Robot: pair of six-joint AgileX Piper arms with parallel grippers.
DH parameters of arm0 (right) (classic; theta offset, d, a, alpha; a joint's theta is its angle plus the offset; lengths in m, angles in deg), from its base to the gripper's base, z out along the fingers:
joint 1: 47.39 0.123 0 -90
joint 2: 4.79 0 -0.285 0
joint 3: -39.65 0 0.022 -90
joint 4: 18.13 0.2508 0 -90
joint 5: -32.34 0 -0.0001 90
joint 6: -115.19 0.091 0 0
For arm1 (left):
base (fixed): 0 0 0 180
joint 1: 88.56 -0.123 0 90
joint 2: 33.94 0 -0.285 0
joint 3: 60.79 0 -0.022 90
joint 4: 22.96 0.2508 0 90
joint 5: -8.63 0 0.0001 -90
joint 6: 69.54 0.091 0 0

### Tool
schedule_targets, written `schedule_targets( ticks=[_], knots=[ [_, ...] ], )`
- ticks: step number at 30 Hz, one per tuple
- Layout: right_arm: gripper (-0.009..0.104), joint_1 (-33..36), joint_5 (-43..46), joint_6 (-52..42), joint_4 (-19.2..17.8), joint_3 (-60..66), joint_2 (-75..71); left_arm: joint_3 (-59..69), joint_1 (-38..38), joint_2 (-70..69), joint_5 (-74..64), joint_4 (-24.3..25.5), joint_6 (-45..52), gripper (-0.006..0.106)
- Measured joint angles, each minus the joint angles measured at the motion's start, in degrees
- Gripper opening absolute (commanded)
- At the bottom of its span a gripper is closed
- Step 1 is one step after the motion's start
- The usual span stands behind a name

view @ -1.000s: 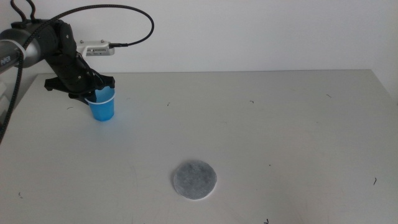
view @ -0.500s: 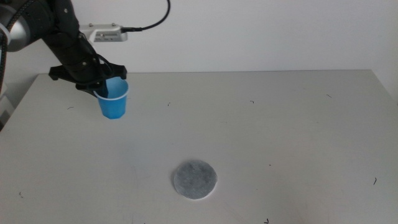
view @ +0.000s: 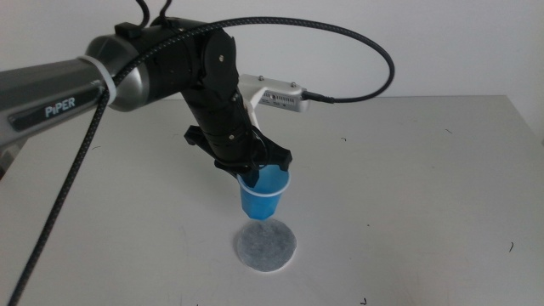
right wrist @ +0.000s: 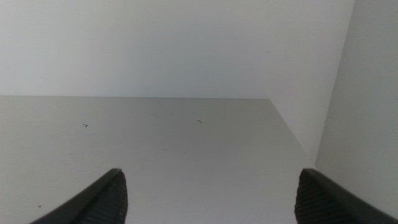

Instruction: Place an empty cup on a cup mat.

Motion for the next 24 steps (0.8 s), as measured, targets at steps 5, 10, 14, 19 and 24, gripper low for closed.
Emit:
schedule_targets(
  ticks=[5, 10, 14, 19, 24],
  knots=[
    [0.094, 0.0, 0.0, 0.0, 0.0, 0.0, 0.0, 0.7, 3.4, 0.0, -0.4, 0.0, 0.0, 0.000],
    [0.094, 0.0, 0.0, 0.0, 0.0, 0.0, 0.0, 0.9, 4.6, 0.0, -1.7, -0.2, 0.0, 0.000],
    [0.094, 0.0, 0.0, 0.0, 0.0, 0.0, 0.0, 1.6, 4.7, 0.4, -1.7, -0.4, 0.0, 0.000],
    [0.094, 0.0, 0.0, 0.0, 0.0, 0.0, 0.0, 3.4, 4.7, 2.4, -1.2, -0.5, 0.0, 0.000],
    [0.094, 0.0, 0.0, 0.0, 0.0, 0.0, 0.0, 3.9, 4.7, 3.1, -0.5, -0.2, 0.0, 0.003]
  ],
)
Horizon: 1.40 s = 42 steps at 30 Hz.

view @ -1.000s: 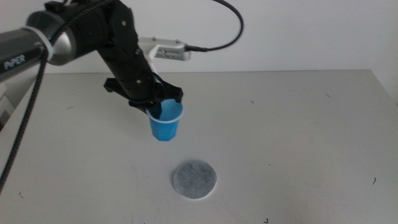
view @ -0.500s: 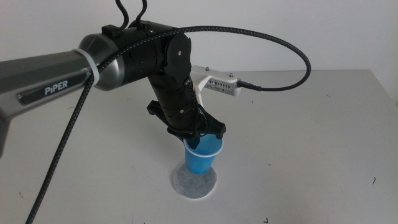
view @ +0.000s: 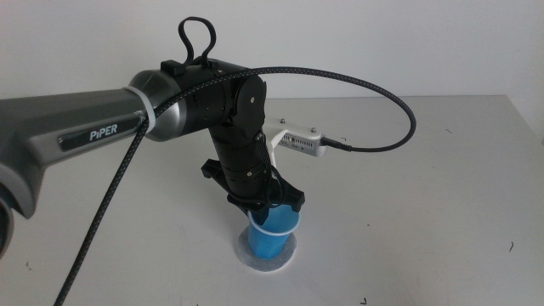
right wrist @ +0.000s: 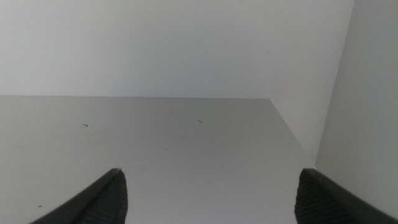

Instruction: Place an empty cup on a cup mat.

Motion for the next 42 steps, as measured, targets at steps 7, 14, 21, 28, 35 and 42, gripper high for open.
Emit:
schedule_targets(
  ticks=[7, 14, 21, 28, 35, 42],
  knots=[
    [0.094, 0.0, 0.0, 0.0, 0.0, 0.0, 0.0, 0.0, 0.0, 0.2, 1.3, 0.2, 0.0, 0.032],
    [0.094, 0.0, 0.0, 0.0, 0.0, 0.0, 0.0, 0.0, 0.0, 0.7, 1.3, 0.2, 0.1, 0.083],
    [0.094, 0.0, 0.0, 0.0, 0.0, 0.0, 0.0, 0.0, -2.3, -1.5, -1.3, -0.8, 1.8, 0.105],
    [0.094, 0.0, 0.0, 0.0, 0.0, 0.0, 0.0, 0.0, -7.7, -9.4, -6.8, -4.6, 2.5, 0.105],
    [0.094, 0.0, 0.0, 0.0, 0.0, 0.0, 0.0, 0.1, -9.5, -18.6, -7.1, -5.4, 2.5, 0.105],
    [0.094, 0.0, 0.0, 0.0, 0.0, 0.0, 0.0, 0.1, -9.6, -29.4, -7.6, 3.3, 0.2, 0.105]
  ],
)
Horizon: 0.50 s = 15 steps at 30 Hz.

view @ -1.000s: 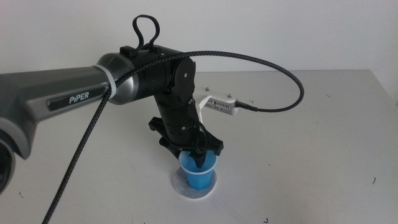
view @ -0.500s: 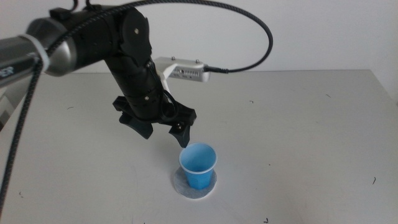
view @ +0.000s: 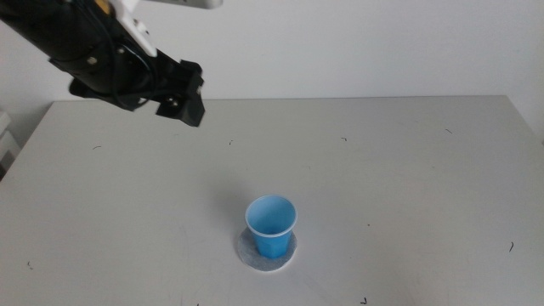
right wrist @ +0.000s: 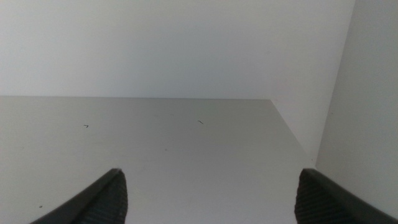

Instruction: Place an empty cup on a cup mat.

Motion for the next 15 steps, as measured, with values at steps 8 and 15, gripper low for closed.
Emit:
schedule_targets(
  ticks=[8, 15],
  knots=[
    [0.094, 0.0, 0.0, 0.0, 0.0, 0.0, 0.0, 7.7, -5.1, -15.7, 2.2, 8.0, -1.6, 0.105],
    [0.094, 0.0, 0.0, 0.0, 0.0, 0.0, 0.0, 23.1, -16.9, -30.5, 11.7, 8.2, -1.5, 0.105]
  ],
)
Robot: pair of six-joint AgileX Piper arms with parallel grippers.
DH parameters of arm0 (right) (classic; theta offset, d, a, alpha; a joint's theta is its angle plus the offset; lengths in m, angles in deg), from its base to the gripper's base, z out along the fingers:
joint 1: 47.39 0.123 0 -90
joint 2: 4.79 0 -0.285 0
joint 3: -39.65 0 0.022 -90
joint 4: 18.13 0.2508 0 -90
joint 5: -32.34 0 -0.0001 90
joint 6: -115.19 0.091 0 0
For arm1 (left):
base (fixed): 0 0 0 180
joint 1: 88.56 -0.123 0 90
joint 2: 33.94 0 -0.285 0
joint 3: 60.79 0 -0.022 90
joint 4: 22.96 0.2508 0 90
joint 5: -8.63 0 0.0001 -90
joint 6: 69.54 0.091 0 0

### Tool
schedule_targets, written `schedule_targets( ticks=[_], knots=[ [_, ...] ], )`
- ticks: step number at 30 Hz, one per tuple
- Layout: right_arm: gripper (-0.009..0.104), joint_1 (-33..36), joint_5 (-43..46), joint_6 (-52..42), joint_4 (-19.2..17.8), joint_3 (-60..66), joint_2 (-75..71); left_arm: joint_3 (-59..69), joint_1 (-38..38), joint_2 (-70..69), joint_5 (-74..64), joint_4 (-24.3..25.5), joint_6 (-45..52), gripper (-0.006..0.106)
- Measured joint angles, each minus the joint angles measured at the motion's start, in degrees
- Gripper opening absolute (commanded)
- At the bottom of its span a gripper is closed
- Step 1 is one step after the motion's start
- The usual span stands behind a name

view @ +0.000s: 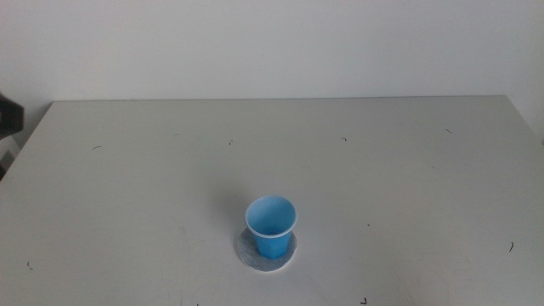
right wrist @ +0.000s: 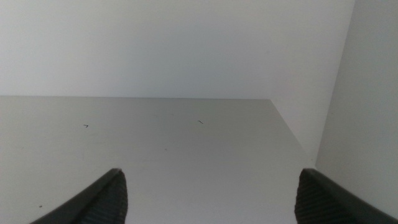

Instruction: Place an empty cup on a cup mat.

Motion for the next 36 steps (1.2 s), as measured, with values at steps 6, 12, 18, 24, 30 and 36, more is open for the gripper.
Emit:
schedule_targets(
  ticks=[6, 12, 18, 24, 30, 36],
  knots=[
    [0.094, 0.0, 0.0, 0.0, 0.0, 0.0, 0.0, 15.4, -6.9, -14.2, 10.0, 0.4, 0.1, 0.105],
    [0.094, 0.0, 0.0, 0.0, 0.0, 0.0, 0.0, 32.8, -7.7, -28.1, 23.8, 1.5, 0.1, 0.105],
    [0.094, 0.0, 0.0, 0.0, 0.0, 0.0, 0.0, 47.4, -7.7, -39.6, 35.0, 1.5, 0.0, 0.105],
    [0.094, 0.0, 0.0, 0.0, 0.0, 0.0, 0.0, 56.8, -7.7, -47.3, 39.0, 1.5, -2.0, 0.105],
    [0.094, 0.0, 0.0, 0.0, 0.0, 0.0, 0.0, 62.1, -7.5, -53.1, 39.7, 1.5, -3.0, 0.105],
    [0.094, 0.0, 0.0, 0.0, 0.0, 0.0, 0.0, 64.0, -7.5, -53.4, 39.4, 1.6, -3.2, 0.105]
  ],
)
